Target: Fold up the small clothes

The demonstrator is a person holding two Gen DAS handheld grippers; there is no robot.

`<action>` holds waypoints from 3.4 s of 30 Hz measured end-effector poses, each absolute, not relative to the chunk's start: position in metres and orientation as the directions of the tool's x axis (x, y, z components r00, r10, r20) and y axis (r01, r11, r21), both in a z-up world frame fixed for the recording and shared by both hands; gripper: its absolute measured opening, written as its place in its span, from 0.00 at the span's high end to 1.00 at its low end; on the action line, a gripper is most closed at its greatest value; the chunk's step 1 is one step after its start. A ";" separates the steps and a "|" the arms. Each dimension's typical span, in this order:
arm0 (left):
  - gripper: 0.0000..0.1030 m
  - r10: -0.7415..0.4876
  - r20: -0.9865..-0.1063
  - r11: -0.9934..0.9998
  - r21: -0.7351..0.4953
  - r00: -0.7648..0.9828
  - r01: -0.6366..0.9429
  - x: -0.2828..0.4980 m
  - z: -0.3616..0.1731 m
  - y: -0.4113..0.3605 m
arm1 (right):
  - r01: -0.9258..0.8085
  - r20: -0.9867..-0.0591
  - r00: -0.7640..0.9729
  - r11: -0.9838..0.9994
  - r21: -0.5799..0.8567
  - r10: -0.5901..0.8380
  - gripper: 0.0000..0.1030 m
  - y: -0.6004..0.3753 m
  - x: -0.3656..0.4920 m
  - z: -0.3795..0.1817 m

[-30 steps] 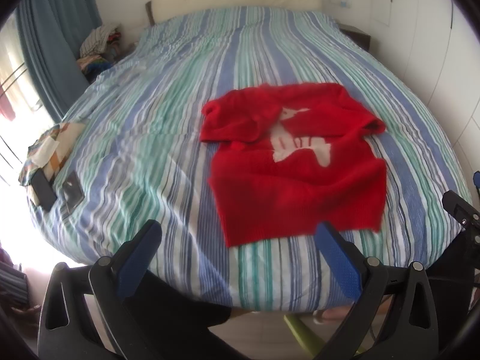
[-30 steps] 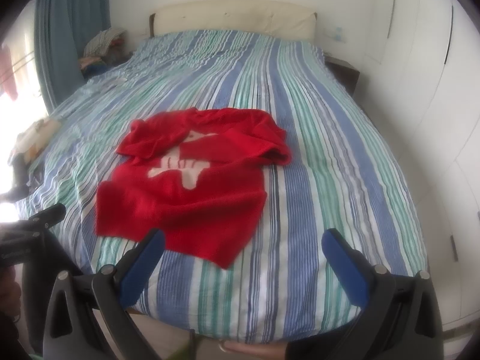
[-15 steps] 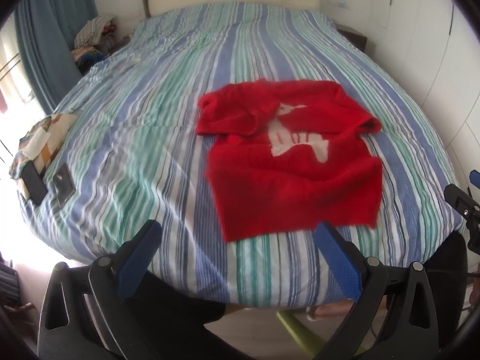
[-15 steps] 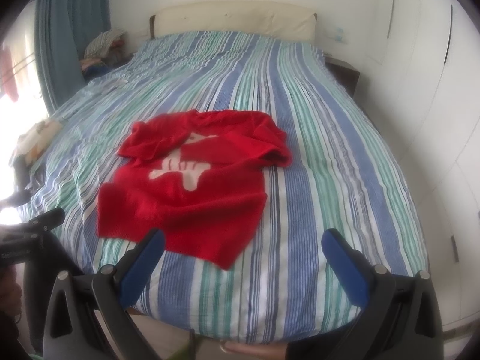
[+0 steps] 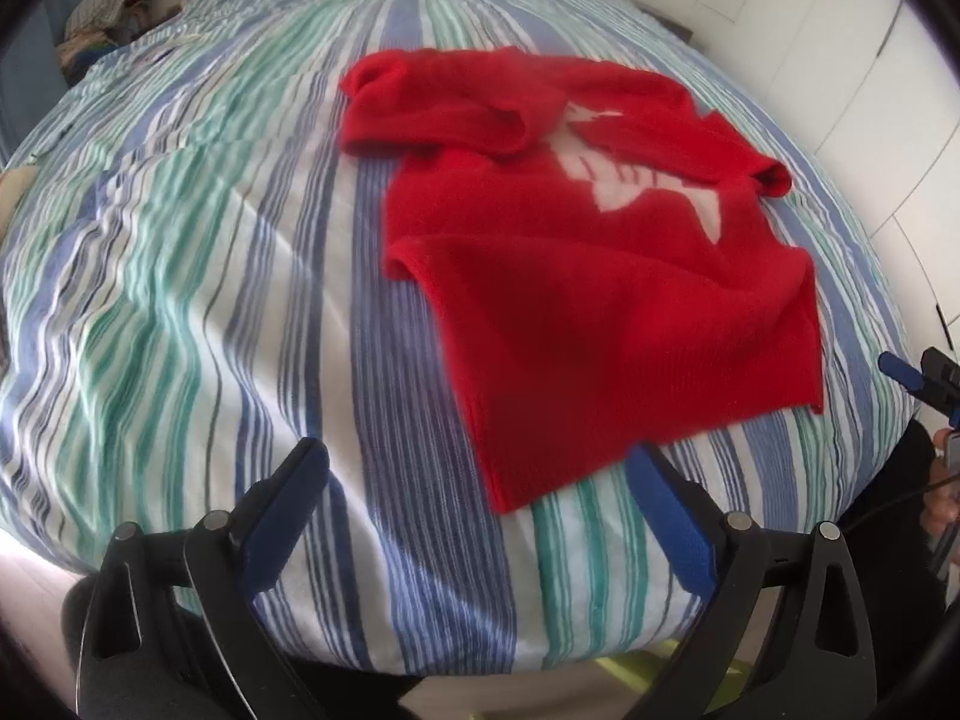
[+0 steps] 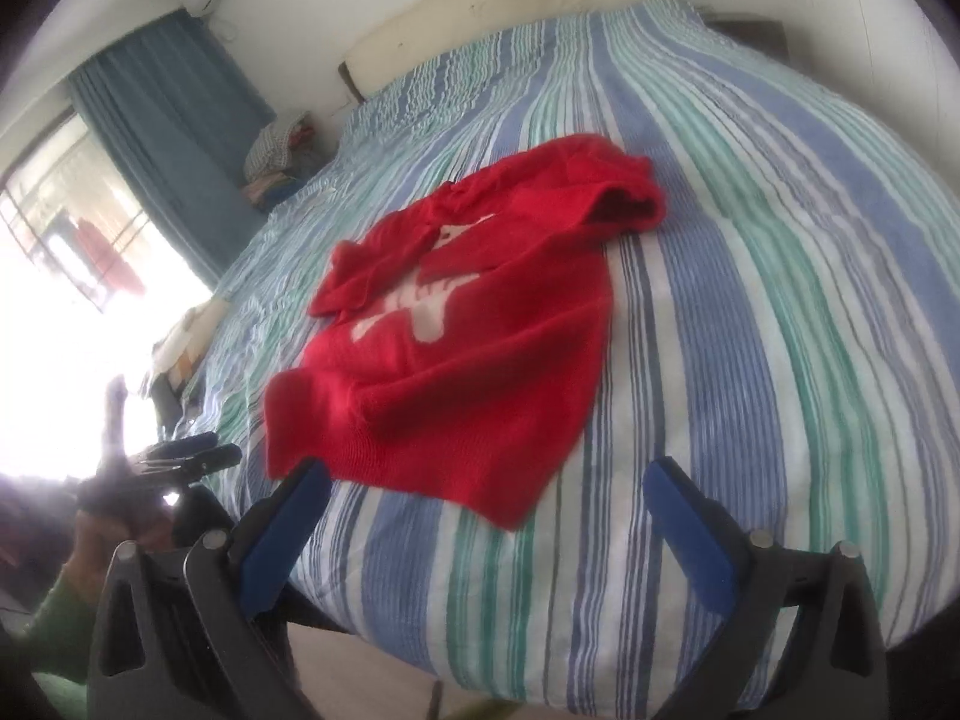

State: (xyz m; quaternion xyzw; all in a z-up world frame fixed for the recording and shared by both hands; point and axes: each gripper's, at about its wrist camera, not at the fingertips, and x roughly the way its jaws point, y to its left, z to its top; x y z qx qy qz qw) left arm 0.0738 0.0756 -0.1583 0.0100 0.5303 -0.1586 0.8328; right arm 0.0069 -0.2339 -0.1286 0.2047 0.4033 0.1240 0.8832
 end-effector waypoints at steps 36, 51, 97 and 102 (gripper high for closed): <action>0.98 -0.138 -0.966 0.969 -0.086 0.217 0.231 0.038 -0.178 0.076 | 0.108 -0.873 0.281 0.891 0.441 0.398 0.97 -0.217 0.013 -0.207; 0.96 -0.115 -0.977 0.984 -0.087 0.182 0.153 0.067 -0.222 0.074 | 0.112 -0.910 0.298 0.937 0.332 0.287 0.99 -0.205 0.016 -0.231; 0.19 -0.129 -0.821 0.991 -0.128 0.556 0.042 0.026 -0.155 0.081 | -0.549 -0.838 0.536 0.796 -0.256 0.101 0.43 -0.094 0.177 -0.090; 0.19 -0.128 -0.818 0.979 -0.194 0.561 -0.060 0.038 -0.161 0.102 | -0.577 -0.870 0.491 0.765 -0.285 0.046 0.44 -0.050 0.246 -0.152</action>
